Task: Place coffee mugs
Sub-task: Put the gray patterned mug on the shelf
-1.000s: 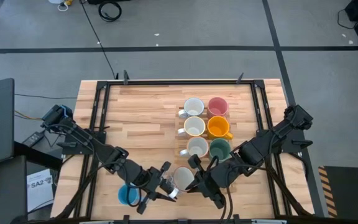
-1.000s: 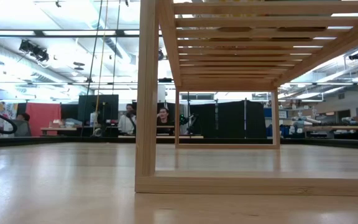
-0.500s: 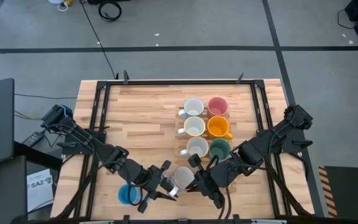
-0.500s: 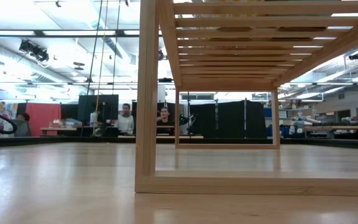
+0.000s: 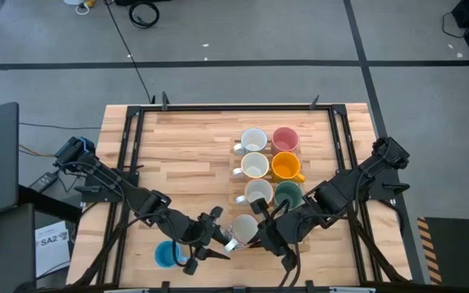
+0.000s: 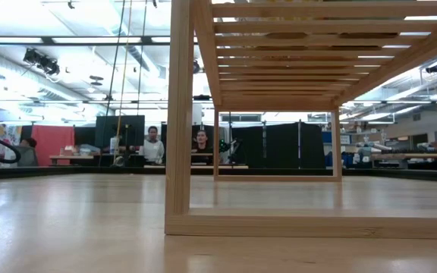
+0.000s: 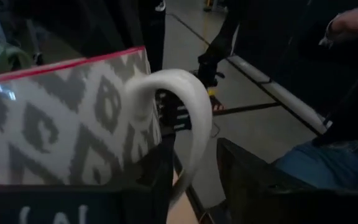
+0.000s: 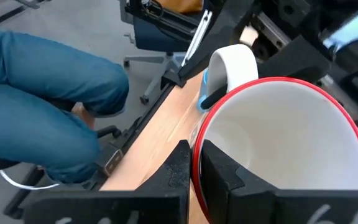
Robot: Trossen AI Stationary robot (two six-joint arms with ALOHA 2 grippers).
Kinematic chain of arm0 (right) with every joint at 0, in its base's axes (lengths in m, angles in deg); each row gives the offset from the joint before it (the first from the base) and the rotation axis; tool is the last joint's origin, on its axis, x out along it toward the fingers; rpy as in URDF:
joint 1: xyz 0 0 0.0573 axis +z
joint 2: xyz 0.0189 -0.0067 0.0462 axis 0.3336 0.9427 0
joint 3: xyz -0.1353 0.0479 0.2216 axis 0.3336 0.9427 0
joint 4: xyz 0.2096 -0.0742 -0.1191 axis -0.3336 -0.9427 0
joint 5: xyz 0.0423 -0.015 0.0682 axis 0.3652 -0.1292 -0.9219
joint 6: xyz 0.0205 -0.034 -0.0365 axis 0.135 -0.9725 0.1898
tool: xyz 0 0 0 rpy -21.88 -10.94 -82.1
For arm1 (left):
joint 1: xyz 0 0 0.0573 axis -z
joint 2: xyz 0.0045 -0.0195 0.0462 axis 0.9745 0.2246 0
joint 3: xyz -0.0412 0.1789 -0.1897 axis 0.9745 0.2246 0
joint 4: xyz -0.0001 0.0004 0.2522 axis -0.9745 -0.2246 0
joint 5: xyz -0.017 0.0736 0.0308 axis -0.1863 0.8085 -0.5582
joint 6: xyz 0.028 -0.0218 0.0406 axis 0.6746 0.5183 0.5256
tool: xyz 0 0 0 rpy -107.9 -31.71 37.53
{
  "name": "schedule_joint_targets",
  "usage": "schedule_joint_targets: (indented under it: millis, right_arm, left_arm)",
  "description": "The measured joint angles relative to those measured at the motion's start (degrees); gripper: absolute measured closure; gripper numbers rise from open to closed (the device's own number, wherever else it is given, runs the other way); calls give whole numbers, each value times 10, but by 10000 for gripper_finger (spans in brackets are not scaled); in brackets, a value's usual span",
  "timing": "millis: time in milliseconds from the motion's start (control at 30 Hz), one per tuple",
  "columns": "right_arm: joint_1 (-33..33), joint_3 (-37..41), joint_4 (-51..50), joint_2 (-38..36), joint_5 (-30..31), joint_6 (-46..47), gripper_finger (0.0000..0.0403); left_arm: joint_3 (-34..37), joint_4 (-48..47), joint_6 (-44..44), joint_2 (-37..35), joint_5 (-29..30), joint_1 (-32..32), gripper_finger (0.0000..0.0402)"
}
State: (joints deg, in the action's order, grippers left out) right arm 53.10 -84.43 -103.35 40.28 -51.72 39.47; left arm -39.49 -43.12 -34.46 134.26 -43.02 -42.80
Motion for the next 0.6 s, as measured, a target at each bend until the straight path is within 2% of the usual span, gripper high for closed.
schedule_joint_targets:
  millis: [233, 400, 600]
  right_arm:
    - [1, -1, -47, 0, -5, 66, 377]
    - [2, 0, -58, 0, -13, 72, 377]
    - [0, 0, -89, 0, 9, 98, 377]
  left_arm:
    - [0, -37, 0, 0, 4, 0, 262]
    - [0, -75, -3, 0, -2, 0, 262]
    - [0, -120, -39, 1, -8, 3, 262]
